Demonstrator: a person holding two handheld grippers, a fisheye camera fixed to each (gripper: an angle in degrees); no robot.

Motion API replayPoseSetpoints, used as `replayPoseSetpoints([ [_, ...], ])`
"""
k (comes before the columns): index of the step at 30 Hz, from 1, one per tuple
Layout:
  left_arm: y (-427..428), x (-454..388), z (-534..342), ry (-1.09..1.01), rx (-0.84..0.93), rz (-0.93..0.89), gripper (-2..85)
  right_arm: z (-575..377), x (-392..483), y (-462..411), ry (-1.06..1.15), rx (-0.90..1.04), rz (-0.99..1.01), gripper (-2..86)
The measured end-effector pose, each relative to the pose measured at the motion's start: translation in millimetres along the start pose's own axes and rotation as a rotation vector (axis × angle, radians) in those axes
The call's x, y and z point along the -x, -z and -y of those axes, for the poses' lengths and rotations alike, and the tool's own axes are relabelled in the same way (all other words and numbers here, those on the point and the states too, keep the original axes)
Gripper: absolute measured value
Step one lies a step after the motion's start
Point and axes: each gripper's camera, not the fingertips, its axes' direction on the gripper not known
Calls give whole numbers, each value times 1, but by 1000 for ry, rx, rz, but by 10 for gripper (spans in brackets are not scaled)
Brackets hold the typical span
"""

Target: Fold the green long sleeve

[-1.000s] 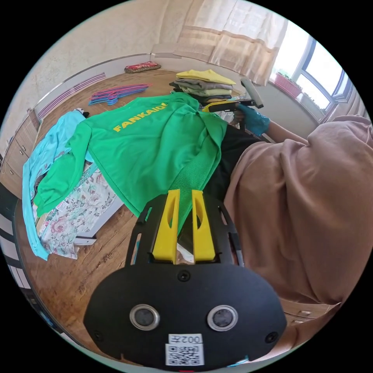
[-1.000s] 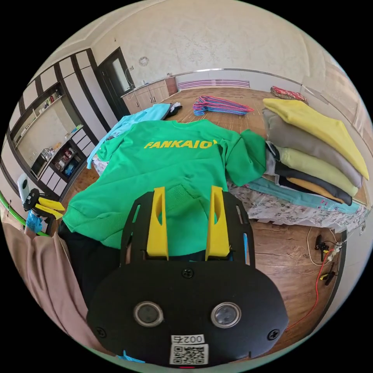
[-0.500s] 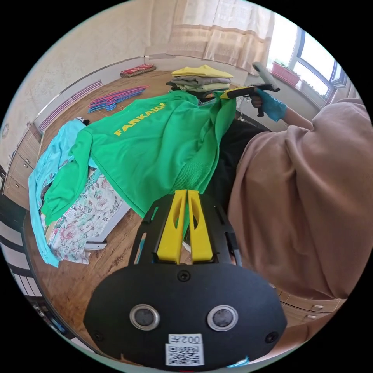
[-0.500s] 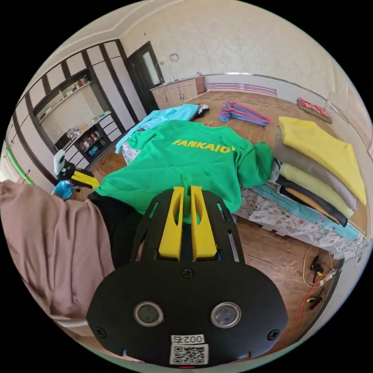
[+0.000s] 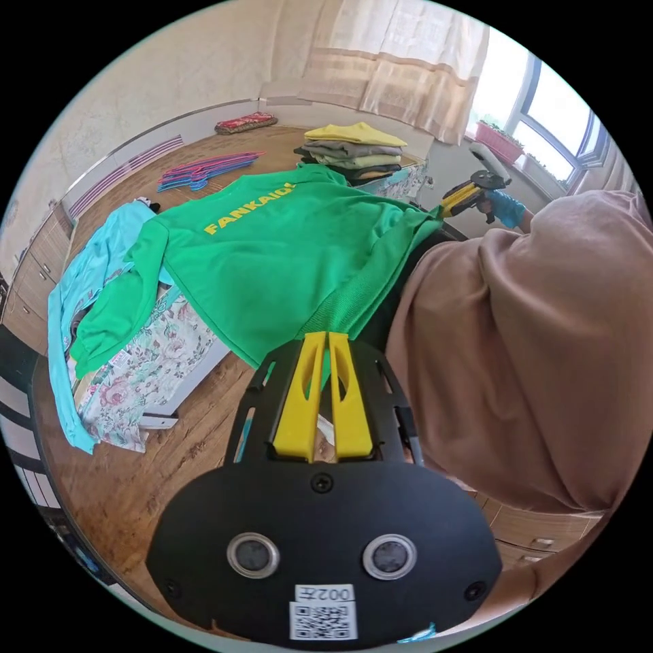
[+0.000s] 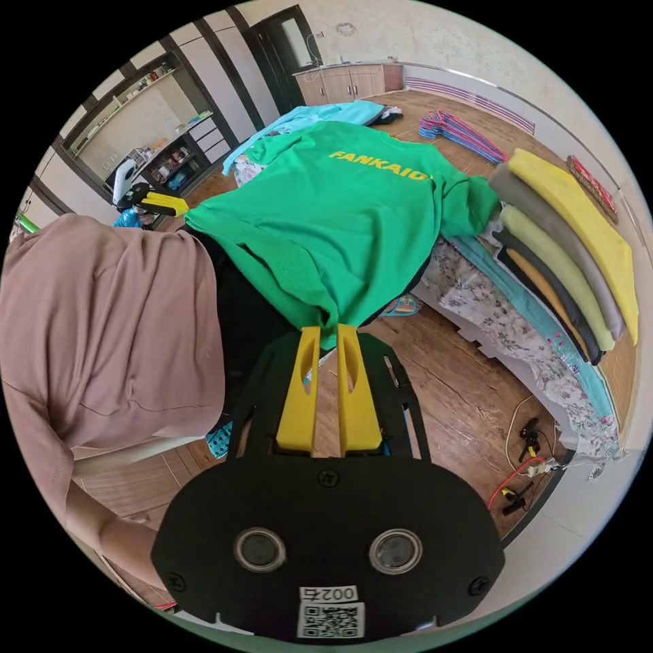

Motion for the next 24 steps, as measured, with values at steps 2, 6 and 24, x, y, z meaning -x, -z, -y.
replayPoseSetpoints([
  [2,1,1,0,32,8,24,0,-3,-1,4,-16,-16,-18,59],
  [6,-5,-1,-2,48,81,73,34,-11,3,20,-52,-131,-38,80],
  [24,-23,-3,-4,156,111,162,62,-22,-15,-10,-262,-132,-112,67],
])
